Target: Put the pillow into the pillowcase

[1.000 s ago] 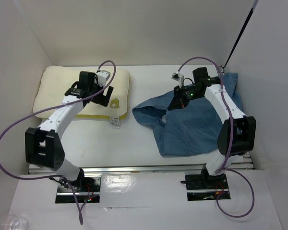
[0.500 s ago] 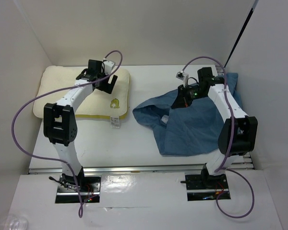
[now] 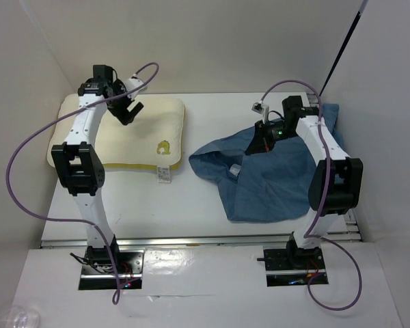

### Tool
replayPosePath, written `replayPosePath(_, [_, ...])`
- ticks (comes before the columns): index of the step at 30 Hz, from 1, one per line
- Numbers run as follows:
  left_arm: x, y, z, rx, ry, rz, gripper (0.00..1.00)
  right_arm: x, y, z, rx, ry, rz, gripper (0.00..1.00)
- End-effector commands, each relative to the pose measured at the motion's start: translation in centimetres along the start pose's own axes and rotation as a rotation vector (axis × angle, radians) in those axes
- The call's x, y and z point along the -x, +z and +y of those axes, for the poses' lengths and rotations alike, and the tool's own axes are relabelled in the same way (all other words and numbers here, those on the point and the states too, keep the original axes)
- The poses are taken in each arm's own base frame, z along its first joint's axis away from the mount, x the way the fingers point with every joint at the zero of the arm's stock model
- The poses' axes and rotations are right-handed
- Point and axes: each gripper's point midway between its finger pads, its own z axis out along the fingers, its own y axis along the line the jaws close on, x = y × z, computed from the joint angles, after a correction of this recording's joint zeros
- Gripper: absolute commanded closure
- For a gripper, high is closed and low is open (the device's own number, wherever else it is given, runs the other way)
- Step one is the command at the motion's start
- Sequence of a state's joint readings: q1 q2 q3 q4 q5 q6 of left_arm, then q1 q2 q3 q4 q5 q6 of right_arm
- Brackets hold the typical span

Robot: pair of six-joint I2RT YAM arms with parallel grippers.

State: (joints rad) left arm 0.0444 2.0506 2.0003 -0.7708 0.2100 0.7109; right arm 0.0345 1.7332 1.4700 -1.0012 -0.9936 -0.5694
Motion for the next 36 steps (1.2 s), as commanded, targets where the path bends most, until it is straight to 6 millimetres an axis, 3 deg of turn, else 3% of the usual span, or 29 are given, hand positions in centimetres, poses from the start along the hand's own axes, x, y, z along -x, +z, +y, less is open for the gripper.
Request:
replayPosePath(1, [-2.6,0.8,-3.8,-0.23,0.155,0.105,0.0,1.4,-0.7,0.4,0.036,-0.028,-0.031,1.0])
replayPosePath(12, [-3.9,2.3,-6.8,-0.33,0.175,0.115,0.0,1.2,-0.5,0.0,0.046,-0.024,-0.015,1.0])
replayPosePath(19, [-3.2,3.9,-6.9,-0.311,0.159,0.076,0.0,1.1,-0.4,0.1,0.059,-0.019,-0.012,1.0])
replayPosePath(31, [0.3,4.1,-2.1,-0.102,0.181,-0.046,0.0,1.1,0.2,-0.8,0.076,0.019,-0.002,1.0])
replayPosePath(36, [-1.0,6.3,-2.9,-0.149,0.205,0.003,0.0,1.2,0.3,-1.0,0.082,0.026,0.005,1.0])
